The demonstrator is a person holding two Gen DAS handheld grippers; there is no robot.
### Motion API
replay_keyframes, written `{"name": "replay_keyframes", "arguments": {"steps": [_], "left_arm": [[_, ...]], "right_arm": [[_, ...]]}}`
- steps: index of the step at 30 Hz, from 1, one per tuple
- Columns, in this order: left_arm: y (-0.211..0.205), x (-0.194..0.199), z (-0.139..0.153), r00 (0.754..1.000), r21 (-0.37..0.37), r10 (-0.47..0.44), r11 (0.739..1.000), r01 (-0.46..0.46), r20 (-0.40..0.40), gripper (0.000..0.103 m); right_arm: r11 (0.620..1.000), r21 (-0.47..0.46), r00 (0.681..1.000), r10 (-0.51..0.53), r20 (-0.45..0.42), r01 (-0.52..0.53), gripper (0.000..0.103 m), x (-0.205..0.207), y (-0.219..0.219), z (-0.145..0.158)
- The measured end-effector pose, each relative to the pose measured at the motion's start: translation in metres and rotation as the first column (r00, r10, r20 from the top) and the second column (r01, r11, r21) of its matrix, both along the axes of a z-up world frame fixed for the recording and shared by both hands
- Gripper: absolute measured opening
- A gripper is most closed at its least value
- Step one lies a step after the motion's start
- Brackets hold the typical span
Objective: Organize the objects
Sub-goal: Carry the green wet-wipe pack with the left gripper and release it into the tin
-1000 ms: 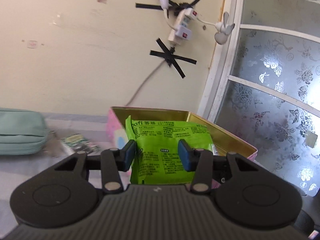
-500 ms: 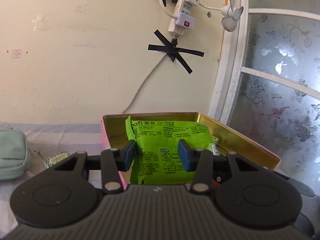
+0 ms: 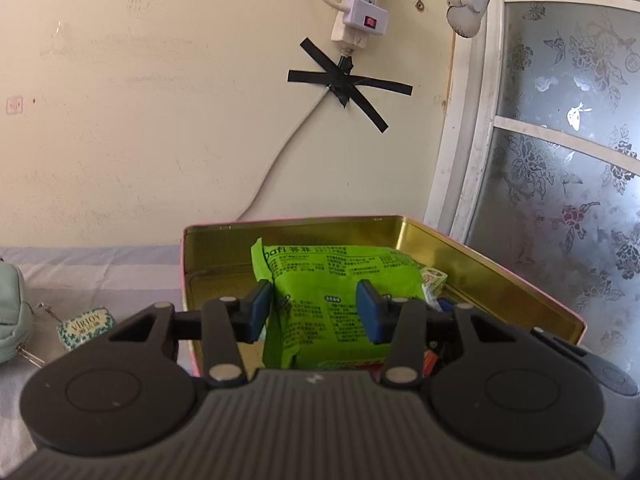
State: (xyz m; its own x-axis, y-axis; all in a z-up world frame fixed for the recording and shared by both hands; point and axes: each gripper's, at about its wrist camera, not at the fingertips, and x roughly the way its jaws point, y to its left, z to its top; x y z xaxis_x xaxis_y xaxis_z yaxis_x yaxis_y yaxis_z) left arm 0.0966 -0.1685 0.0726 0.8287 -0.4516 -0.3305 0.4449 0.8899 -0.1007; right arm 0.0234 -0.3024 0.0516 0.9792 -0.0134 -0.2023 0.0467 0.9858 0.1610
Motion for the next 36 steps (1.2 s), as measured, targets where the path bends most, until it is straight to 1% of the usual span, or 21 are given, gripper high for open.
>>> {"name": "replay_keyframes", "arguments": {"steps": [4,7,9,12,15,22,23,24,25,26,29,31,32,34,35,36], "left_arm": [[-0.002,0.003,0.0,1.0,0.013,0.014,1.0,-0.014,-0.003,0.049],[-0.003,0.005,0.0,1.0,0.016,0.019,1.0,-0.019,-0.007,0.05],[-0.003,0.006,-0.001,1.0,0.02,0.022,1.0,-0.022,-0.015,0.055],[-0.002,0.009,-0.002,0.999,0.026,0.031,0.999,-0.03,-0.04,0.056],[0.0,0.012,-0.002,0.997,0.013,0.041,0.999,-0.04,-0.06,0.058],[0.001,0.011,-0.004,0.997,0.009,0.057,0.998,-0.057,-0.052,0.058],[0.002,0.012,-0.004,0.996,0.004,0.063,0.998,-0.062,-0.057,0.058],[0.003,0.013,-0.004,0.996,0.001,0.067,0.998,-0.067,-0.063,0.058],[0.003,0.014,-0.004,0.995,-0.004,0.069,0.998,-0.07,-0.069,0.058],[0.004,0.015,-0.005,0.995,-0.009,0.07,0.997,-0.071,-0.074,0.058],[0.005,0.015,-0.005,0.995,-0.022,0.071,0.997,-0.073,-0.072,0.057],[0.006,0.014,-0.006,0.995,-0.033,0.072,0.997,-0.074,-0.067,0.057],[0.007,0.014,-0.006,0.995,-0.039,0.07,0.997,-0.073,-0.065,0.058],[0.006,0.014,-0.007,0.995,-0.04,0.076,0.996,-0.078,-0.062,0.058],[0.006,0.013,-0.006,0.995,-0.037,0.078,0.996,-0.08,-0.06,0.058],[0.006,0.013,-0.006,0.996,-0.034,0.077,0.996,-0.079,-0.054,0.058]], "right_arm": [[1.0,-0.015,1.0,-0.007,-0.007,0.006,0.02,0.003,0.002,-0.001],[0.999,-0.04,1.0,-0.019,-0.009,0.019,0.026,0.004,0.005,-0.002],[0.999,-0.048,1.0,-0.022,-0.006,0.021,0.052,0.005,0.006,-0.002],[0.998,-0.057,0.999,-0.033,0.019,0.035,0.057,0.002,0.007,-0.001],[0.997,-0.063,0.999,-0.038,0.028,0.04,0.057,0.001,0.009,-0.001],[0.997,-0.061,0.999,-0.035,0.04,0.037,0.057,-0.007,0.01,-0.001],[0.998,-0.059,0.998,-0.033,0.044,0.036,0.051,-0.011,0.01,0.0],[0.998,-0.061,0.998,-0.03,0.055,0.033,0.036,-0.016,0.011,0.0],[0.997,-0.066,0.997,-0.025,0.071,0.03,0.029,-0.021,0.013,0.0],[0.997,-0.077,0.997,-0.015,0.082,0.021,0.019,-0.024,0.015,0.001],[0.991,-0.133,0.998,0.022,0.061,-0.014,0.015,-0.021,0.026,0.0],[0.989,-0.147,0.998,0.037,0.044,-0.031,0.015,-0.016,0.03,0.0],[0.989,-0.142,0.999,0.046,0.028,-0.042,0.017,-0.009,0.031,0.0],[0.99,-0.135,0.998,0.044,-0.049,-0.051,0.03,0.011,0.031,0.0],[0.993,-0.115,0.998,0.032,-0.047,-0.038,0.044,0.015,0.028,0.0],[0.995,-0.097,1.0,0.023,-0.018,-0.025,0.047,0.012,0.024,0.001]]}}
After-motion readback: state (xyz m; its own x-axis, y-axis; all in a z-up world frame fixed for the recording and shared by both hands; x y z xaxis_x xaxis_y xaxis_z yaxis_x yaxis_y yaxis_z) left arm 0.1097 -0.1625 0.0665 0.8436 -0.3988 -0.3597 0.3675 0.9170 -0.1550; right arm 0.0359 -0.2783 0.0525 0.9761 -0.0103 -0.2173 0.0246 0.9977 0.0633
